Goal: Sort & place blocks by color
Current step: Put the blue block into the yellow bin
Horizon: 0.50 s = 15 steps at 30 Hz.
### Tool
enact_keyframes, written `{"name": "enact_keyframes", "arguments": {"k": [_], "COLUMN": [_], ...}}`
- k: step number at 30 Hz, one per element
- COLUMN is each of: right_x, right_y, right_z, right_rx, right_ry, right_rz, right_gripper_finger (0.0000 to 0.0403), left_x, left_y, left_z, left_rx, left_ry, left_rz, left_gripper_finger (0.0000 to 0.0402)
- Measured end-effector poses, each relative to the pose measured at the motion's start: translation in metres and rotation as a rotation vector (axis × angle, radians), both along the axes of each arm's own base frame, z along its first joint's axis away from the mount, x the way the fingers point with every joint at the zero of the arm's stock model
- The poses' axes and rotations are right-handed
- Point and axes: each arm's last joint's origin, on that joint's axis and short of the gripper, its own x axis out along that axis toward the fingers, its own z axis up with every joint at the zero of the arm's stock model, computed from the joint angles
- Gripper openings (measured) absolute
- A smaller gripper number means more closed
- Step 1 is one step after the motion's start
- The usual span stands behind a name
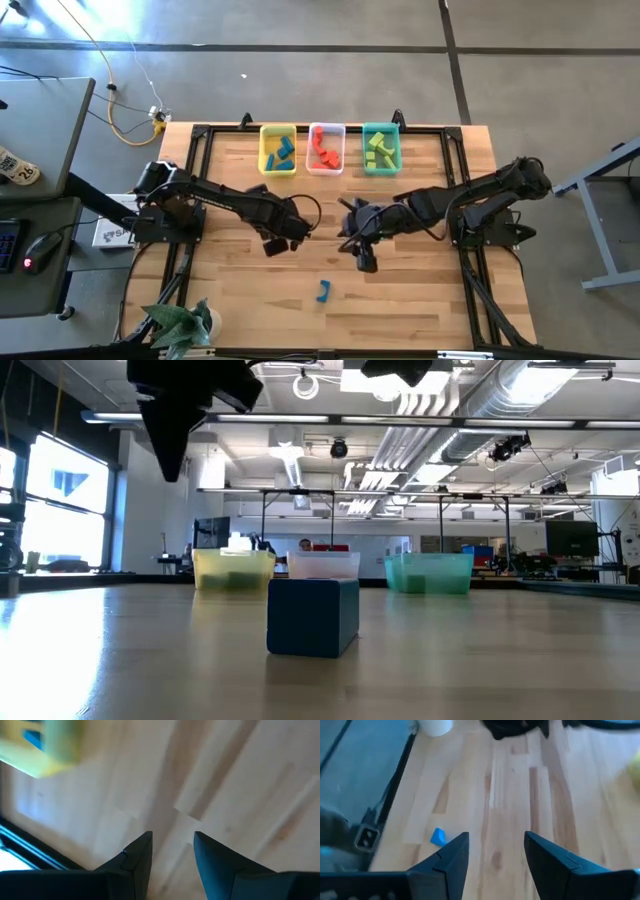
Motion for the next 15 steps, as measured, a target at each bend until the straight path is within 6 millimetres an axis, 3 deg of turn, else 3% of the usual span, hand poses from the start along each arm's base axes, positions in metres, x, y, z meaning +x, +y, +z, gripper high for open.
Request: {"name": "enact_keyframes", "arguments": {"k": [10,15], "right_x": [-0.002,0.008], "right_y": [0.018,0.031], "right_z": [0.000,-0.016], "right_rx": [-0.179,-0.262], "right_ry": [-0.085,-0.108], "right_rz": [0.405,0.571], "right_gripper_finger": [0.0179,0.0179], "left_x": [0.001,0.002], "left_y": [-0.008,-0.008], "left_z": [-0.001,-0.001], "left_rx": [-0.130,-0.152], "left_ry": [-0.059,-0.083], "left_rz": [0.276,0.392], "left_gripper_finger": [0.0133,0.0133]}}
